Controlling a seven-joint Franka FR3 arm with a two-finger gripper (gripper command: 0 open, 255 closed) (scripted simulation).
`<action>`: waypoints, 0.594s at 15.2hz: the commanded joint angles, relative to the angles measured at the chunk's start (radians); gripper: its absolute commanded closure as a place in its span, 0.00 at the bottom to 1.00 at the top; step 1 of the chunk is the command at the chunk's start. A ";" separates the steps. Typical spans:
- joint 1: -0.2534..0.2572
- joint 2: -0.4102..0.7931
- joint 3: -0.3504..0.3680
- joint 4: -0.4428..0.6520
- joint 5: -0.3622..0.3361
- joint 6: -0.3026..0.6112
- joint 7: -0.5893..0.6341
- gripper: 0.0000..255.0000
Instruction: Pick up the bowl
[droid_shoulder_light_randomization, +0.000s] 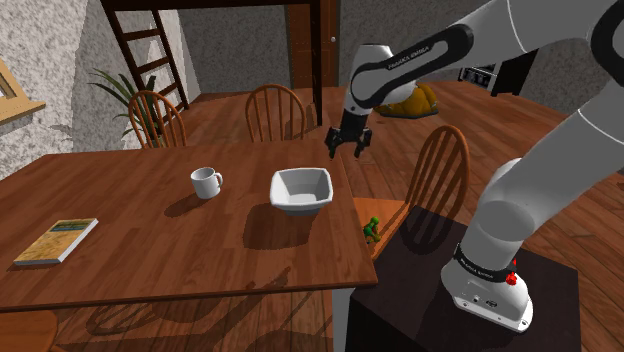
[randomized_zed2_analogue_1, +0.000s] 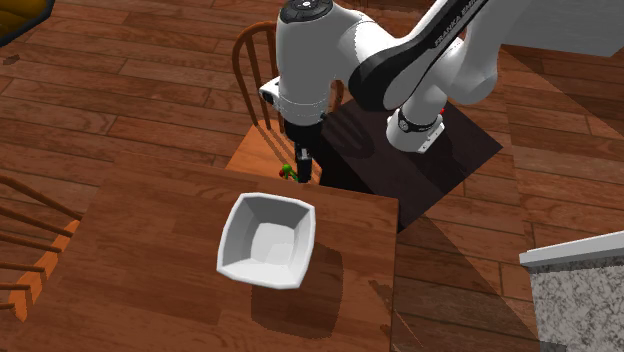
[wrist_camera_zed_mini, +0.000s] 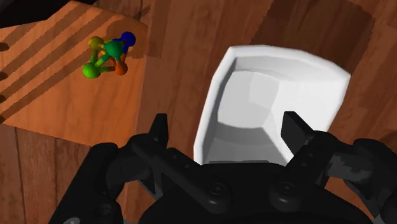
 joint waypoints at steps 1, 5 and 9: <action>0.001 0.068 -0.007 -0.003 0.037 0.070 0.015 0.00; 0.013 0.217 -0.020 0.014 0.131 0.197 0.024 0.00; 0.024 0.361 -0.027 0.051 0.250 0.297 0.004 0.00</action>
